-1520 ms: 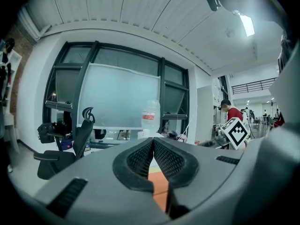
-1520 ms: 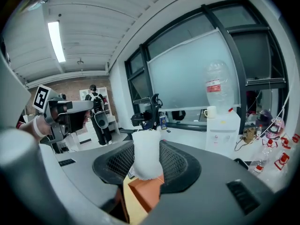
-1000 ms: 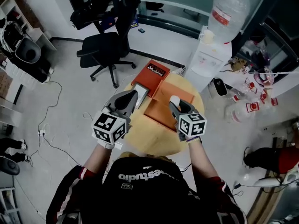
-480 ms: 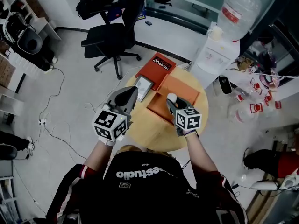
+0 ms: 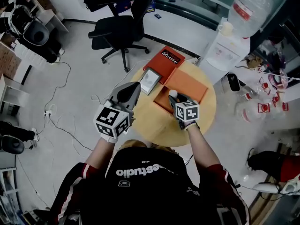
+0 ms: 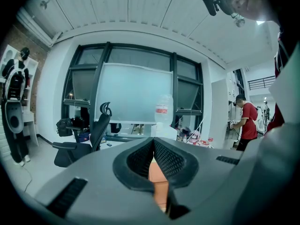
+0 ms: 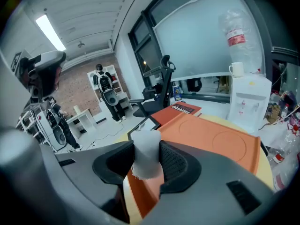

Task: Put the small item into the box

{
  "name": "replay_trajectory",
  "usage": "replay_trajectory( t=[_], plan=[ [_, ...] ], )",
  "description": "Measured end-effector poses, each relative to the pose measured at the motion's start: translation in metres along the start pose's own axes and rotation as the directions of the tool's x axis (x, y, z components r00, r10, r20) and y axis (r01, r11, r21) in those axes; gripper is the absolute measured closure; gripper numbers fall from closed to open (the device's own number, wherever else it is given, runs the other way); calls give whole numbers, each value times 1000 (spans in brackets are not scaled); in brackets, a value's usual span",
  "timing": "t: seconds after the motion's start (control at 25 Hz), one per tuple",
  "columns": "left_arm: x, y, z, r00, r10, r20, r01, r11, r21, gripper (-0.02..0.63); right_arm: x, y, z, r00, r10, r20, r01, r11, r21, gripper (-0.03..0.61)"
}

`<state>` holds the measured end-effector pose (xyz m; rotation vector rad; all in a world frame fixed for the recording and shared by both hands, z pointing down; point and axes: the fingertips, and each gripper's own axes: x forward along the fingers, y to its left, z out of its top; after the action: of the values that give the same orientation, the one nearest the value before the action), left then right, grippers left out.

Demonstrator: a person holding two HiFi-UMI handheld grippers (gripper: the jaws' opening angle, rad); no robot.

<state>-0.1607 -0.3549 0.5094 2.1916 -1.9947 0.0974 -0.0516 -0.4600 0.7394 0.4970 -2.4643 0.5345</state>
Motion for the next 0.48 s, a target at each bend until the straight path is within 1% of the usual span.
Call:
replay_trajectory(
  t=[0.24,0.48],
  plan=[
    [-11,12,-10,999,43,-24,-43,999,-21,597,21,-2,-23,997,6,-79,-6,1000,1,394],
    [-18,20,-16,997,70,-40,-71,997,-26,597,43,-7,-40,988,2,-151,-6,1000,-21,394]
  ],
)
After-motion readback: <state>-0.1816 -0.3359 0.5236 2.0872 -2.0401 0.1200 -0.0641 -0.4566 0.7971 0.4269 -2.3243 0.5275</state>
